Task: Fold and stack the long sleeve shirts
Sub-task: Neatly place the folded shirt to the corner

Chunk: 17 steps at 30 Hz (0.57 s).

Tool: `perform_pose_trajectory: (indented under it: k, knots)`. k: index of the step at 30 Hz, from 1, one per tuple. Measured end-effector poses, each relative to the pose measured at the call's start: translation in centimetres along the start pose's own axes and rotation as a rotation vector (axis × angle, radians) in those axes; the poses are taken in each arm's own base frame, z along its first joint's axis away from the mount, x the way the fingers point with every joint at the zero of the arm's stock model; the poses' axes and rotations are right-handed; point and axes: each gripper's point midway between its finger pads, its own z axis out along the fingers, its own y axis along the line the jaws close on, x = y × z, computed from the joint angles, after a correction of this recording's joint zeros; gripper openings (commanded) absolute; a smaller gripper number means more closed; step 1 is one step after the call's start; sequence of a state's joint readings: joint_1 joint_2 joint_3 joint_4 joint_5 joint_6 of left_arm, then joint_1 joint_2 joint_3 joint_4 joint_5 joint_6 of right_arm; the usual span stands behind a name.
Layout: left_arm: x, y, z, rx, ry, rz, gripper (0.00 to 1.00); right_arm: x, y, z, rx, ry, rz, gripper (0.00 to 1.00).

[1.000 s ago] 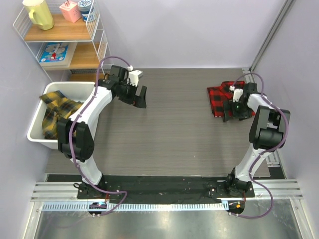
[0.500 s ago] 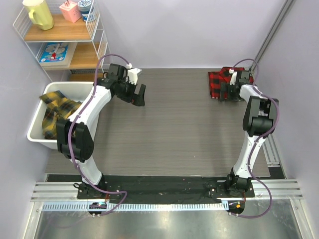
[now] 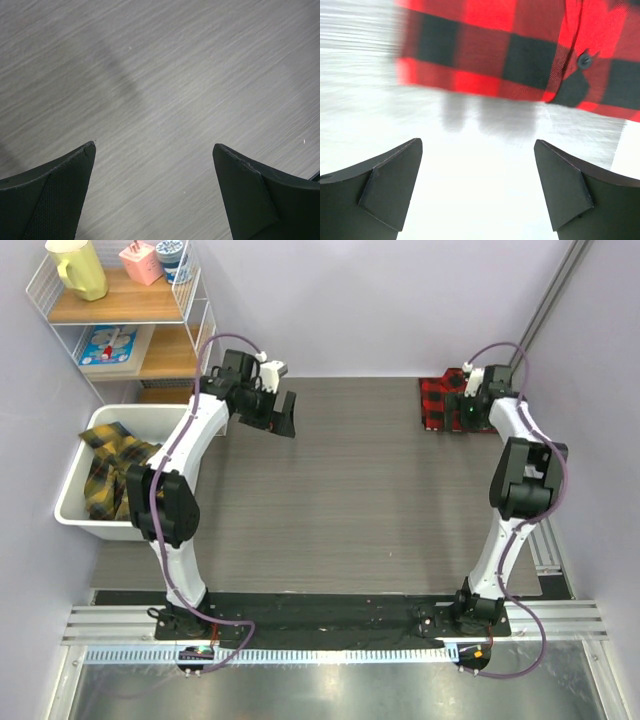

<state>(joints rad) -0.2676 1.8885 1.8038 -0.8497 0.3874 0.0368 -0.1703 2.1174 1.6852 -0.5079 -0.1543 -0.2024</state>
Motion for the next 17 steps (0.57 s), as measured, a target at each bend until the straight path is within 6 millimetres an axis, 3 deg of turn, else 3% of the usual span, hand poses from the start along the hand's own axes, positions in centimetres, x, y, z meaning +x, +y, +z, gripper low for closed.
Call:
perform_pose_trajectory:
  k: [2,5,8,11,17]
  knots:
    - [-0.7,0.1,0.5,0.006,-0.008,-0.004,1.00,-2.0,1.1,-3.5,-0.042,-0.056,-0.019,1.00]
    - [0.2,0.2,1.2,0.005,0.013,-0.015,1.00,-4.9,2.8,-9.3,-0.066,-0.156,-0.075,1.00]
    - [2.1,0.3,2.1,-0.009,0.050,-0.017,1.00,-4.7,5.3,-14.3,-0.085,-0.210,-0.150,1.00]
    - [4.7,-0.2,2.9,-0.009,0.103,-0.021,1.00,-1.2,8.5,-16.1,-0.131,-0.172,-0.207,1.00]
    - [10.5,-1.9,1.9,-0.053,0.152,0.030,1.00,11.8,15.6,-15.5,-0.286,0.095,-0.345,1.00]
